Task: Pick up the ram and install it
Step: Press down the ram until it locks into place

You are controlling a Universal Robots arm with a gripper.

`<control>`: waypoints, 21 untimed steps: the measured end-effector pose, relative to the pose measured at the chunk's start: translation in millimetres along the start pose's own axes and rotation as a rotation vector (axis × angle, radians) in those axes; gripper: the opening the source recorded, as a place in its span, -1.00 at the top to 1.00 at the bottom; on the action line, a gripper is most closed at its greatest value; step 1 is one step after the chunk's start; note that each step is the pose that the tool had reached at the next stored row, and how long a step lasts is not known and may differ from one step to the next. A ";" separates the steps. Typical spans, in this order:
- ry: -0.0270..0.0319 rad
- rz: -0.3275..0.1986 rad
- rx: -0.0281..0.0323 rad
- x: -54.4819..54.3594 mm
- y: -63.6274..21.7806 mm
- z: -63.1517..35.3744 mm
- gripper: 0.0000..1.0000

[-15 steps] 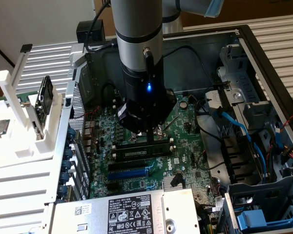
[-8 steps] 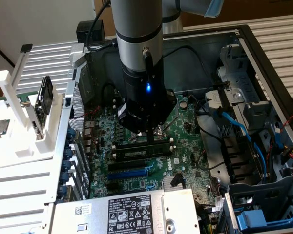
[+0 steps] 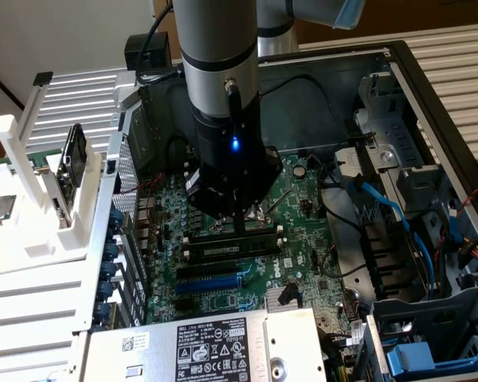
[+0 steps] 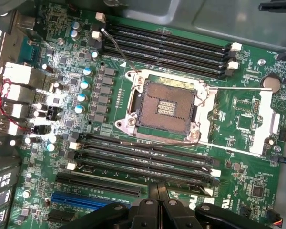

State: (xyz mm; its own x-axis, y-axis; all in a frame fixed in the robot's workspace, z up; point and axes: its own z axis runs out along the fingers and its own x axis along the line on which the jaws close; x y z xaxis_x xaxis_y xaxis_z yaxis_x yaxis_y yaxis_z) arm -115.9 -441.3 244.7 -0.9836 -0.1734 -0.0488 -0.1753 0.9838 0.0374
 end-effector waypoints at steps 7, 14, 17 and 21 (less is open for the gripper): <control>0.0000 0.000 0.0001 12.0 2.1 -0.6 0.80; -0.0003 0.000 0.0001 23.2 4.1 -1.0 0.80; -0.0005 0.000 0.0001 29.1 5.2 -1.2 0.80; -0.0007 0.000 0.0000 31.0 5.5 -1.1 0.80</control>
State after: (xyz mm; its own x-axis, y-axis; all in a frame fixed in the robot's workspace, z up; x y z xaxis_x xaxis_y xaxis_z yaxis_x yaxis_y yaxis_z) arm -147.4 -441.4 244.5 -0.9836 -0.1733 -0.0495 -0.1752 0.9838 0.0373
